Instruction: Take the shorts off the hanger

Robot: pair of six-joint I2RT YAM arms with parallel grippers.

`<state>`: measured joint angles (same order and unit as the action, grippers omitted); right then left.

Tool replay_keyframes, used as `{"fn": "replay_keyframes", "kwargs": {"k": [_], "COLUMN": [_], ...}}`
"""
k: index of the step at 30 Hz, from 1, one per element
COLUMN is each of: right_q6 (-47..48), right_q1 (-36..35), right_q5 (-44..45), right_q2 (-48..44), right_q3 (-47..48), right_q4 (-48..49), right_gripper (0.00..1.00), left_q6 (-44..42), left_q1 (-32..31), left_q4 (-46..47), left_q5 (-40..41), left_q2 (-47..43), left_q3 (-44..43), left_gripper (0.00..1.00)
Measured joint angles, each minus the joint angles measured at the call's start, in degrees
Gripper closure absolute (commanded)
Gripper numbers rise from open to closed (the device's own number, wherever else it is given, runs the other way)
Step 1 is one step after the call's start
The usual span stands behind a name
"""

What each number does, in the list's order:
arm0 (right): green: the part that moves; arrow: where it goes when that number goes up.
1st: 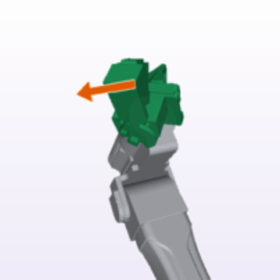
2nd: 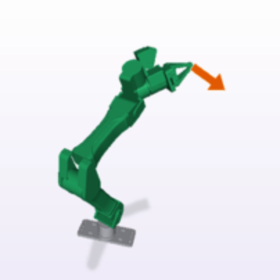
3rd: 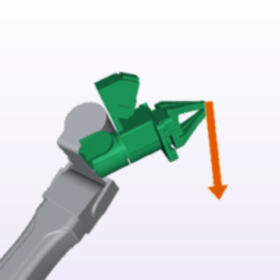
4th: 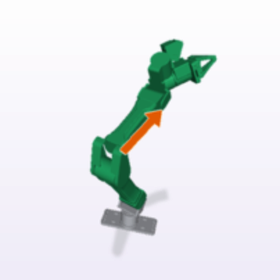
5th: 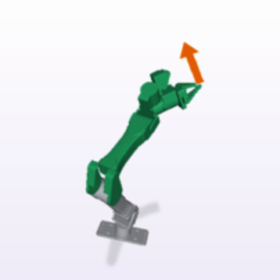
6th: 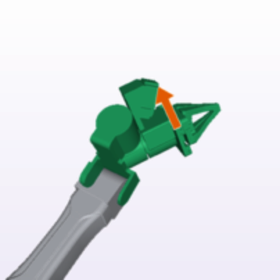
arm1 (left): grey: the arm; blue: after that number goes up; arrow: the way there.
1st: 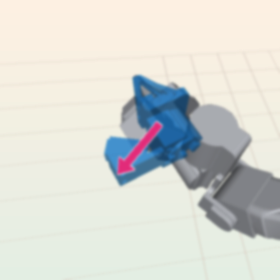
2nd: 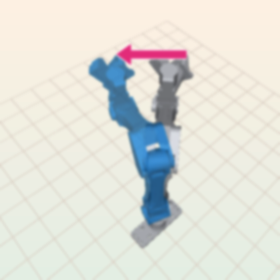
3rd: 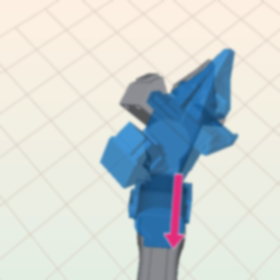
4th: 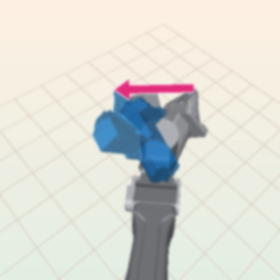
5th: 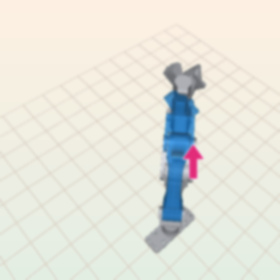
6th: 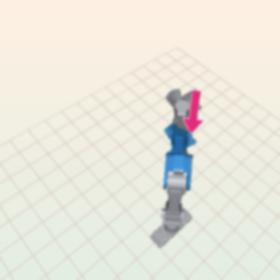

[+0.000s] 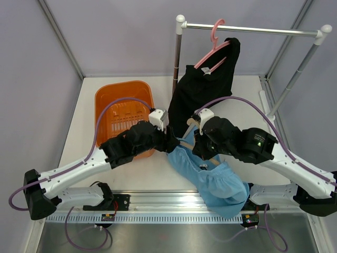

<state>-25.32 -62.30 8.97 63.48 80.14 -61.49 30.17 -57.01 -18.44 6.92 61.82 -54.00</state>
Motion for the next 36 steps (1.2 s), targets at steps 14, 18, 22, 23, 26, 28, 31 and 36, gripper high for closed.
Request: {"fn": "replay_keyframes", "kwargs": {"k": [14, 18, 22, 23, 26, 28, 31, 36], "right_q6": [0.0, 0.0, 0.0, 0.0, 0.0, 0.0, 0.0, -0.2], "right_q1": [0.0, 0.0, 0.0, 0.0, 0.0, 0.0, 0.0, 0.0], "right_q5": [0.1, 0.6, 1.0, 1.1, 1.6, 2.2, 2.7, 4.3], "right_q2": [-0.1, -1.2, -3.4, -4.1, -6.2, -7.3, -8.7, -10.3], "right_q3": [0.1, 0.1, 0.1, 0.1, 0.1, 0.2, 0.3, 0.7], "right_q4": [0.3, 0.2, -1.0, -1.5, -2.9, -3.7, -4.5, -5.0], "right_gripper": [1.0, 1.0, 1.0, 1.0, 1.0, 1.0, 1.0, 1.0], "left_q6": [0.1, 0.2, 0.4, 0.6, 1.3, 1.7, 1.9, 1.9], "left_q1": [-0.1, -0.2, 0.0, 0.1, 0.8, 1.1, 1.3, 1.6], "left_q4": [-2.6, -3.0, -3.1, -3.1, -3.1, -2.9, -2.6, -1.9], "left_q5": [3.2, 5.5, 7.0, 7.1, 7.2, 7.2, 6.9, 6.3], "left_q2": [3.8, 5.8, 8.7, 9.4, 11.2, 12.2, 13.2, 14.4], "left_q3": [-3.3, -4.7, -6.1, -6.2, -6.4, -6.4, -6.4, -6.4], "left_gripper": [1.0, 1.0, 1.0, 1.0, 1.0, 1.0, 1.0, 1.0]}}
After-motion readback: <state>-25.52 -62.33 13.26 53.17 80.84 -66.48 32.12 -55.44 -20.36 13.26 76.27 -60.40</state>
